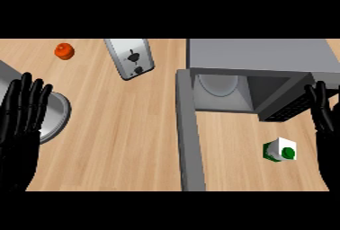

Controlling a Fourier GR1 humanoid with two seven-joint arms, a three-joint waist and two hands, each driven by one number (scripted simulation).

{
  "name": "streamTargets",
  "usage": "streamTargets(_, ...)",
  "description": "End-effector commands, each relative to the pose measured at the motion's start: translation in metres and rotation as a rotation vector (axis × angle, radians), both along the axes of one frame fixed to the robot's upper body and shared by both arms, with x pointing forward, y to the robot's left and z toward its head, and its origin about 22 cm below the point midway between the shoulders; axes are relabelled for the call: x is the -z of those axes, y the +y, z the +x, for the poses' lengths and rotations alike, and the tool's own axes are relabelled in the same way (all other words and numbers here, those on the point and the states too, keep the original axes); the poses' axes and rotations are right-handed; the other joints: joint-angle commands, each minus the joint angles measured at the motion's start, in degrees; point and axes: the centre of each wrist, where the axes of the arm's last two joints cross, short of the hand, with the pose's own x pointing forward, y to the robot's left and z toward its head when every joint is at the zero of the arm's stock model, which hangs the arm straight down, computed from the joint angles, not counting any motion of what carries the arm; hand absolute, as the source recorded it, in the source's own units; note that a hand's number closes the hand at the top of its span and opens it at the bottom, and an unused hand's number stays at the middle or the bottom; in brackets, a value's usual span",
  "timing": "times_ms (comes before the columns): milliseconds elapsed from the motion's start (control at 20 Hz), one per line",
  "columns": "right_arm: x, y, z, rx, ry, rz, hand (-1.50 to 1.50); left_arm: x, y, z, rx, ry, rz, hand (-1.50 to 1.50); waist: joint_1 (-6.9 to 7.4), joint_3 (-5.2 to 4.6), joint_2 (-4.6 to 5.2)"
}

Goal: Pick up the milk, place it into the microwave and close the microwave

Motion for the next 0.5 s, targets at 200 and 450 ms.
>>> streamTargets(200, 0.003, -0.051, -0.032, -0.064, -0.018, 0.021, -1.50, -0.003, -0.032, -0.005, -0.059, -0.074, -0.054, -1.50, -3.36, -0.13, -0.65)
streamTargets(450, -0.001, -0.057, -0.056, -0.154, 0.014, 0.010, -1.50, 0.008, -0.030, -0.043, -0.122, 0.083, -0.267, -1.50, -2.85, -0.17, -0.79)
